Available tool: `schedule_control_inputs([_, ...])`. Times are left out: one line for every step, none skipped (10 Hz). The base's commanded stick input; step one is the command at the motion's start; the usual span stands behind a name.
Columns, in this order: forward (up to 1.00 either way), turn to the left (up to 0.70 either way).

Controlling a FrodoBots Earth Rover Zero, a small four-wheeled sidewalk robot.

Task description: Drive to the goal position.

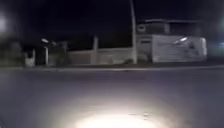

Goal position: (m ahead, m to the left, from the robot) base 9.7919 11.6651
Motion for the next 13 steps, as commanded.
schedule_control_inputs([0.0, 1.0])
schedule_control_inputs([0.0, 1.0])
schedule_control_inputs([0.0, 1.0])
schedule_control_inputs([0.0, 1.0])
schedule_control_inputs([0.0, 1.0])
schedule_control_inputs([0.0, 1.0])
schedule_control_inputs([0.0, 1.0])
schedule_control_inputs([0.0, 1.0])
schedule_control_inputs([0.0, 1.0])
schedule_control_inputs([0.0, 1.0])
schedule_control_inputs([0.0, 1.0])
schedule_control_inputs([0.0, 1.0])
schedule_control_inputs([0.0, 0.0])
